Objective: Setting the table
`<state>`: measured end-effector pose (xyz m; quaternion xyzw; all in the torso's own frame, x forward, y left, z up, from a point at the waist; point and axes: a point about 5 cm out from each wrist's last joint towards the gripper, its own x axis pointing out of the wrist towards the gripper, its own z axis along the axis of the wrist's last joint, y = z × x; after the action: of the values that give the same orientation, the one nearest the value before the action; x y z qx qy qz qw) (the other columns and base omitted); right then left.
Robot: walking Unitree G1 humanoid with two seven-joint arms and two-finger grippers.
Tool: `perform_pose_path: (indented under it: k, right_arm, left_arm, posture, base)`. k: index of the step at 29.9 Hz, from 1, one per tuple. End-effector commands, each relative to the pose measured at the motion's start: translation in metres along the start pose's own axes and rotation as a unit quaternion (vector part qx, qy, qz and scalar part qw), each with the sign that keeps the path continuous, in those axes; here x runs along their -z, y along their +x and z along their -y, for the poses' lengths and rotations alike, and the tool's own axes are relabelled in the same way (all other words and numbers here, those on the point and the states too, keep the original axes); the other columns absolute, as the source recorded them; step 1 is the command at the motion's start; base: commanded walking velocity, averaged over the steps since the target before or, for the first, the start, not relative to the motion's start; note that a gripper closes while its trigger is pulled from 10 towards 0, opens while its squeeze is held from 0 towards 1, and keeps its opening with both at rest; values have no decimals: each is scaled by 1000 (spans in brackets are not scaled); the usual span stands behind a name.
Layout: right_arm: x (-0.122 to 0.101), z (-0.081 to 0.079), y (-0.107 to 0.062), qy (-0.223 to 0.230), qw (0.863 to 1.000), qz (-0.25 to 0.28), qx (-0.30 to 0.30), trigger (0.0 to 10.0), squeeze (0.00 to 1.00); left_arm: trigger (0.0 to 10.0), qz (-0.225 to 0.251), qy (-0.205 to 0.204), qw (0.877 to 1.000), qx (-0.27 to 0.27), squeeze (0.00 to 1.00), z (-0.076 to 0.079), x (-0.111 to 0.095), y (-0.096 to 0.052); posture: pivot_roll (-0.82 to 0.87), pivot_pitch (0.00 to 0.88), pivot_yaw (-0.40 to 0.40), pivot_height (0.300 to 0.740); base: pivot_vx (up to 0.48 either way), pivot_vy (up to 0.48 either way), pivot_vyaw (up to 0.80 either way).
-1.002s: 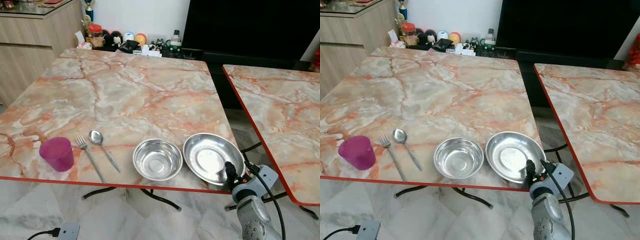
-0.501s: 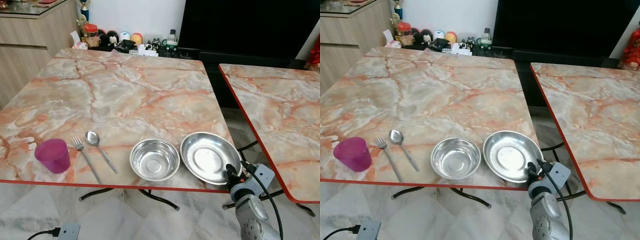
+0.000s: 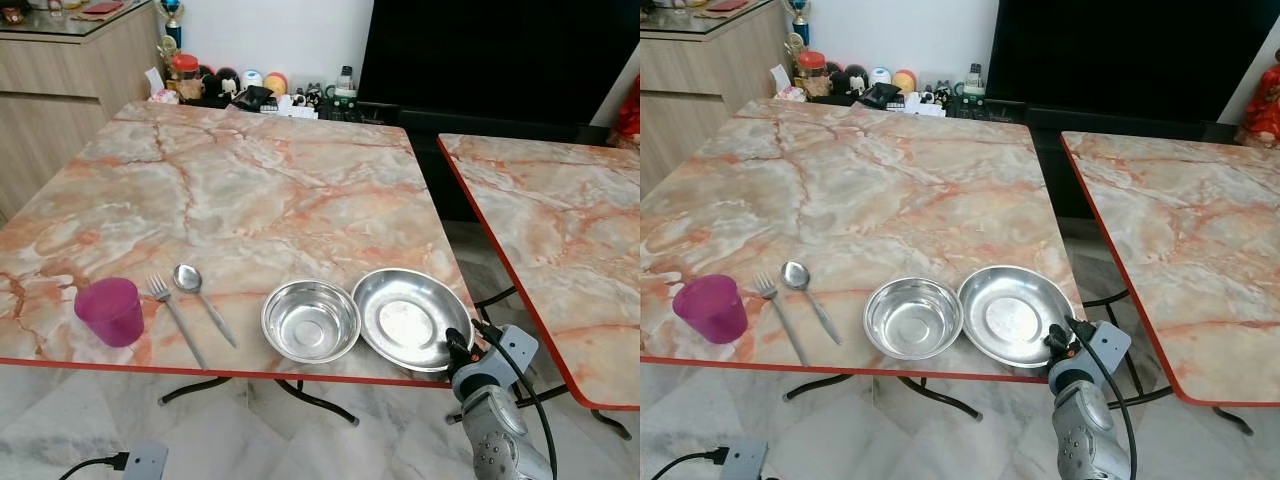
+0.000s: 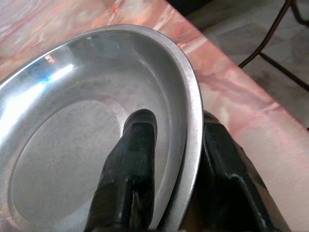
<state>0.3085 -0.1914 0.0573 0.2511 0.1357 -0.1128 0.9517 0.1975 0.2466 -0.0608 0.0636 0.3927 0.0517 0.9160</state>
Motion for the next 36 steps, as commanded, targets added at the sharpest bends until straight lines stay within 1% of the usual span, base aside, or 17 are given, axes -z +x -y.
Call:
perform_pose_path:
  k: [1,2,6,8,9,10,11,12,13,14,15,18,21,24,27,30,36]
  right_arm:
    - [-1,14,-2,-2,999,13,38,0,0]
    - [-1,14,-2,-2,999,13,38,0,0]
    - [-18,17,-4,-3,996,69,54,0,0]
    - [-26,14,-6,3,994,101,44,0,0]
    - [-26,14,-6,3,994,101,44,0,0]
    - [-35,9,-9,11,990,137,30,0,0]
    - [-37,8,-9,12,989,142,28,0,0]
    - [-39,7,-10,10,988,153,24,1882,0]
    - [-40,6,-11,8,987,160,22,1882,0]
    - [-42,5,-12,1,985,173,16,10000,0]
    - [-43,3,-13,-3,983,182,11,10000,0]
    - [-47,-1,-16,16,978,210,-5,10000,0]
    - [-56,-6,-18,33,970,238,-20,10000,0]
    - [-61,-8,-19,38,968,249,-22,10000,0]
    - [-61,-10,-19,26,967,252,-27,10000,0]
    - [-63,-6,-20,28,966,255,-20,10000,0]
    - [-67,-7,-20,25,965,259,-24,10000,0]
  left_arm:
    - [10000,-8,3,1000,-1,0,1,5,-1]
    - [10000,-8,3,1000,-1,0,1,5,-1]
    - [10000,-7,6,1000,-5,0,-1,5,-1]
    - [10000,-9,8,1000,-7,0,-2,6,-2]
    - [10000,-9,8,1000,-7,0,-2,6,-2]
    - [10000,-9,9,1000,-9,0,-3,6,-2]
    - [10000,-9,9,1000,-10,0,-3,7,-2]
    - [10000,-10,10,1000,-10,0,-3,7,-2]
    - [10000,-10,10,1000,-11,0,-4,8,-2]
    - [10000,-11,12,1000,-11,0,-4,9,-3]
    - [10000,-12,14,1000,-11,0,-4,10,-3]
    - [10000,-18,22,1000,-8,0,-4,17,-6]
    - [10000,-18,25,999,-11,0,-7,18,-7]
    - [10000,-15,27,999,-17,0,-10,18,-7]
    - [10000,-13,22,999,-26,0,-12,18,-7]
    - [10000,-15,18,999,-23,0,-6,21,-8]
    - [10000,-15,16,1000,-19,0,-3,21,-7]
  posture:
    - [128,79,-85,740]
    - [128,79,-85,740]
    - [122,92,-81,740]
    - [120,97,-80,740]
    - [120,97,-80,740]
    - [120,97,-80,740]
    - [120,97,-80,740]
    - [121,91,-77,740]
    - [121,91,-77,740]
    - [126,75,-75,740]
    - [126,75,-75,740]
    - [135,14,-70,740]
    - [133,0,-66,740]
    - [132,8,-64,740]
    - [118,38,-65,740]
    - [114,47,-68,740]
    - [105,68,-69,740]
  base:
    - [0,0,0]
    - [0,0,0]
    - [0,0,0]
    - [0,0,0]
    - [0,0,0]
    - [0,0,0]
    - [0,0,0]
    - [0,0,0]
    - [0,0,0]
    - [0,0,0]
    - [0,0,0]
    - [0,0,0]
    - [0,0,0]
    - [0,0,0]
    - [0,0,0]
    - [0,-304,0]
    - [0,-338,0]
